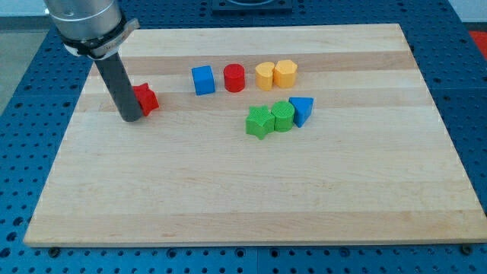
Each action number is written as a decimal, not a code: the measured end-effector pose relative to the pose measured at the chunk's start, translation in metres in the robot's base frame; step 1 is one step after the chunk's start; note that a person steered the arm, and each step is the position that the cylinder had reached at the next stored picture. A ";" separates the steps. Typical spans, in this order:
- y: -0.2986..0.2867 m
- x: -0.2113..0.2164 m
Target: Push the red star into the blue cube
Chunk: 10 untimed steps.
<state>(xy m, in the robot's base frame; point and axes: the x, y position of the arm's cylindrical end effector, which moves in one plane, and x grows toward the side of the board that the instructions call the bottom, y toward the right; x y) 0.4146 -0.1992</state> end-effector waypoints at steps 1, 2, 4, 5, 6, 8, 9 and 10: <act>-0.010 0.011; -0.024 -0.006; -0.009 -0.016; -0.021 -0.005; -0.009 -0.017; 0.022 -0.043; 0.012 -0.043; 0.004 -0.046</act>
<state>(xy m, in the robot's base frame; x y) 0.3689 -0.1957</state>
